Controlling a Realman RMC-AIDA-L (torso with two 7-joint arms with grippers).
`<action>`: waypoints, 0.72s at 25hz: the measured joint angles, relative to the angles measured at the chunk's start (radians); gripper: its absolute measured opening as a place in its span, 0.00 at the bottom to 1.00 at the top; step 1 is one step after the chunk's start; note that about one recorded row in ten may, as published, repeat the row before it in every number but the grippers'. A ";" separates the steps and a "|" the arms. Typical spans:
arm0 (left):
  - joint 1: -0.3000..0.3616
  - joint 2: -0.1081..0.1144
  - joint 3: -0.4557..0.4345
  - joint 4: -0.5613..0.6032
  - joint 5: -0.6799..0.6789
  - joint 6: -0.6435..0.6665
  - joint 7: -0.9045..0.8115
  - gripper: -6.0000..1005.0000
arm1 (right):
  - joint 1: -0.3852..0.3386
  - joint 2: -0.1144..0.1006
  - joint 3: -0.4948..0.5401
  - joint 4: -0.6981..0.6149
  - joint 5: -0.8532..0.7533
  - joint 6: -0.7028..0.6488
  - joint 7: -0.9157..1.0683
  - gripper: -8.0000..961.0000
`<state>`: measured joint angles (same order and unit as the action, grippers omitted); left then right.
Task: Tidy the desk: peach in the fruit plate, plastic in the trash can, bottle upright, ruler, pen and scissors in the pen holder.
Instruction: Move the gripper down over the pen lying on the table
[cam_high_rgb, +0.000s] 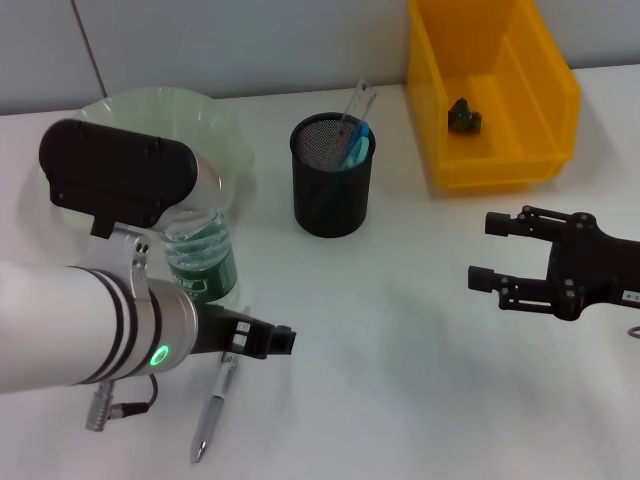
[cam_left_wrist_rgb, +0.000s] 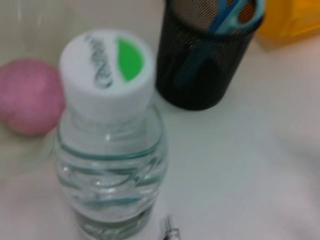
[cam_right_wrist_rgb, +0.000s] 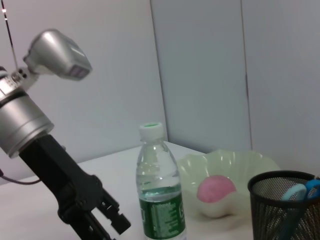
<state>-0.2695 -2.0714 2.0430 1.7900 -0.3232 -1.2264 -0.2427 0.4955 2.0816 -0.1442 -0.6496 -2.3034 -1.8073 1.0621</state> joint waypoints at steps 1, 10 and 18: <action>0.000 0.000 0.000 0.000 0.000 0.000 0.000 0.81 | 0.000 0.000 0.000 0.000 -0.001 0.005 0.000 0.80; -0.057 -0.001 -0.014 -0.085 -0.007 -0.009 -0.071 0.81 | 0.001 0.000 -0.024 0.002 -0.001 0.017 -0.001 0.80; -0.135 -0.002 -0.018 -0.187 -0.008 -0.016 -0.098 0.81 | 0.004 0.000 -0.025 0.002 -0.005 0.032 -0.002 0.80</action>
<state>-0.4048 -2.0730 2.0249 1.6034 -0.3311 -1.2427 -0.3411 0.4996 2.0816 -0.1688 -0.6473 -2.3083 -1.7758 1.0604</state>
